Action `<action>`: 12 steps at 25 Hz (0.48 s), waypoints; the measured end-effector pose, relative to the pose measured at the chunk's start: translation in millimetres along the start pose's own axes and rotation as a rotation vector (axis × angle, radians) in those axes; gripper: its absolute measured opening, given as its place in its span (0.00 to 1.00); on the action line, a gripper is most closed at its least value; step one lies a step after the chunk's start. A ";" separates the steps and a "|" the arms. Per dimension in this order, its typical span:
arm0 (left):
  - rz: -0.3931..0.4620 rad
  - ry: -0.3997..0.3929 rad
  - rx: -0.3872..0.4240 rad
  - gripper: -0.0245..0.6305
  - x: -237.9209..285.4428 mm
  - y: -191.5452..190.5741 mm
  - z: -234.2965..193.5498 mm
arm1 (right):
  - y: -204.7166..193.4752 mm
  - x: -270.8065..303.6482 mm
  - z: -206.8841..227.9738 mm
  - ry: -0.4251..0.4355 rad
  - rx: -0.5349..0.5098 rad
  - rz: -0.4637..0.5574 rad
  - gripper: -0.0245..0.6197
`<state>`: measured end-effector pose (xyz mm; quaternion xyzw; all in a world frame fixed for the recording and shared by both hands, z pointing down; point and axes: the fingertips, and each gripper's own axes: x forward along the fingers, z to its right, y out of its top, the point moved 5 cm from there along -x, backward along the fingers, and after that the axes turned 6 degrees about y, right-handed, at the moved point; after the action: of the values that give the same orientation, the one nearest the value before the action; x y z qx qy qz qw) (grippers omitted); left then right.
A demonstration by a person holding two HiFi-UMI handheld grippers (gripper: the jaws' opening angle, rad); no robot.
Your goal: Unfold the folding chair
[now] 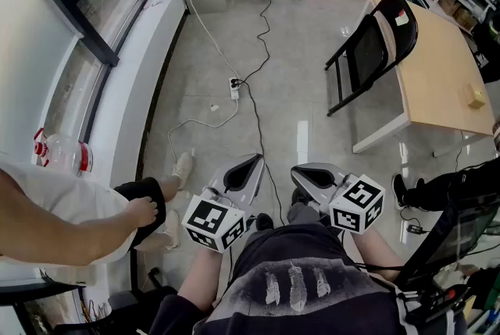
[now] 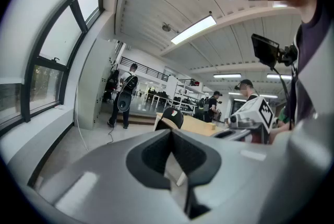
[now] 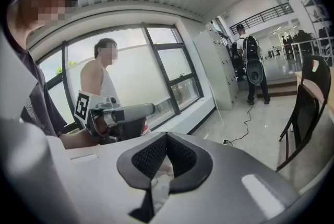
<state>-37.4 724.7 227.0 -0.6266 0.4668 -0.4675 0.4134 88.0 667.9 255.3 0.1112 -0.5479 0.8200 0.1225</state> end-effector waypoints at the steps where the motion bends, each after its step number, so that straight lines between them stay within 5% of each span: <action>1: -0.003 0.007 0.004 0.04 -1.9 3.4 -3.0 | 3.2 3.5 -0.7 0.005 -0.004 0.001 0.04; 12: -0.070 0.105 0.027 0.04 63.8 17.2 -15.6 | 30.8 21.6 82.6 0.090 0.013 0.009 0.04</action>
<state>-47.9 657.6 226.8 -0.6116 0.4591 -0.5203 0.3801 61.6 581.8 266.3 0.0726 -0.5369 0.8283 0.1427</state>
